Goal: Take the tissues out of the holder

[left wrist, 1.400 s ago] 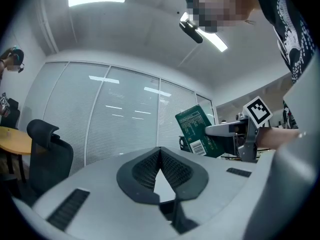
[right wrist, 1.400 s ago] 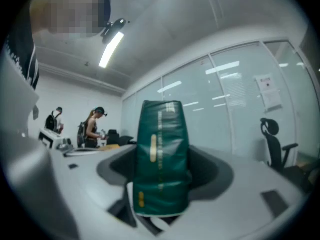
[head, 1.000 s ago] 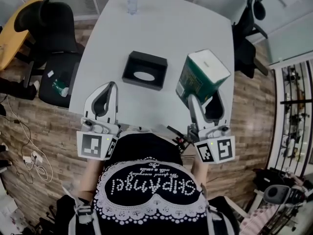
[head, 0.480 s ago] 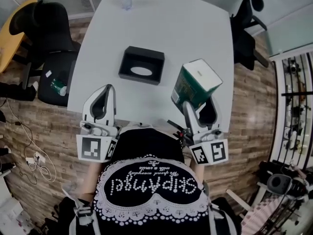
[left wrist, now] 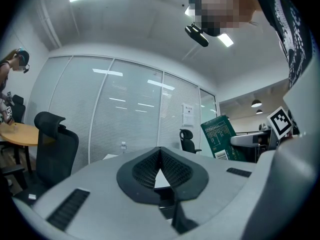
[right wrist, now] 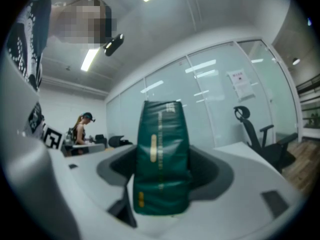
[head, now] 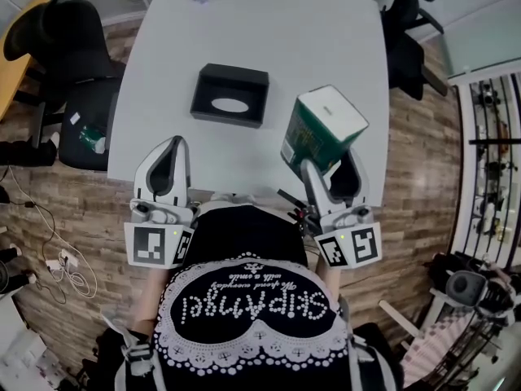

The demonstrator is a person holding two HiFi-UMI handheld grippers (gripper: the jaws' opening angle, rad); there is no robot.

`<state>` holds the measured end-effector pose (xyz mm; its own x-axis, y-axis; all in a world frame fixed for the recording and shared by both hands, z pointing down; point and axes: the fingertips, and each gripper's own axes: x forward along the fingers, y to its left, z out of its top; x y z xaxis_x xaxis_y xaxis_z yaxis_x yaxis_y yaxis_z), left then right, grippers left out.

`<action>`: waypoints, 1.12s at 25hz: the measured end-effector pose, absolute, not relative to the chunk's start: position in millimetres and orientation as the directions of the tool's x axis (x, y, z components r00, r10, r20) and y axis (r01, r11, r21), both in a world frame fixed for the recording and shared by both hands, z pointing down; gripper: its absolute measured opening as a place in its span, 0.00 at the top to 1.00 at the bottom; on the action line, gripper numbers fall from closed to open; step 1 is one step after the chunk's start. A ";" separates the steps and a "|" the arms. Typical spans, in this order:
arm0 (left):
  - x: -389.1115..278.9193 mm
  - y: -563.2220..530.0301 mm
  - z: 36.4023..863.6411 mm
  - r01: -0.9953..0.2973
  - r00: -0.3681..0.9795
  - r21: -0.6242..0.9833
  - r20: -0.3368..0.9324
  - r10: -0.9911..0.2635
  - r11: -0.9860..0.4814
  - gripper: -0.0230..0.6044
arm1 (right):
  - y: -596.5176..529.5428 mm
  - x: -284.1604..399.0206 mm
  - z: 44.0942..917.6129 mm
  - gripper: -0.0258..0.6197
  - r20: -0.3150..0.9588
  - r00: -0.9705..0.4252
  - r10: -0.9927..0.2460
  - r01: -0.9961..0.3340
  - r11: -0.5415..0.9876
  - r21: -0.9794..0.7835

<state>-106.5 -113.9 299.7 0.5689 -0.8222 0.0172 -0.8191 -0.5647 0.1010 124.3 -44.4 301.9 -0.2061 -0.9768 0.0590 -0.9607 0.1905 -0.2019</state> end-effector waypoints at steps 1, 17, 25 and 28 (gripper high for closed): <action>-105.7 -114.0 299.9 -0.818 0.570 0.102 0.019 -0.821 -0.566 0.93 | -44.6 125.1 302.1 0.46 0.062 -0.206 -0.976 -0.961 0.191 -0.199; -98.7 -117.6 303.4 -0.805 0.590 0.097 0.028 -0.807 -0.585 0.93 | -49.3 123.9 298.4 0.46 0.042 -0.238 -0.970 -0.946 0.222 -0.238; -94.0 -127.3 301.8 -0.809 0.585 0.095 0.027 -0.811 -0.580 0.93 | -60.1 124.5 298.5 0.46 0.050 -0.259 -0.965 -0.942 0.241 -0.235; -93.8 -129.2 300.8 -0.812 0.581 0.097 0.028 -0.814 -0.576 0.93 | -62.9 124.8 297.5 0.46 0.054 -0.262 -0.963 -0.942 0.244 -0.229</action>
<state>-93.8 -129.2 300.8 0.5805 -0.8137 0.0283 -0.8118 -0.5758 0.0972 124.8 -62.9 297.5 -0.2622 -0.9635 0.0543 -0.9423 0.2436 -0.2295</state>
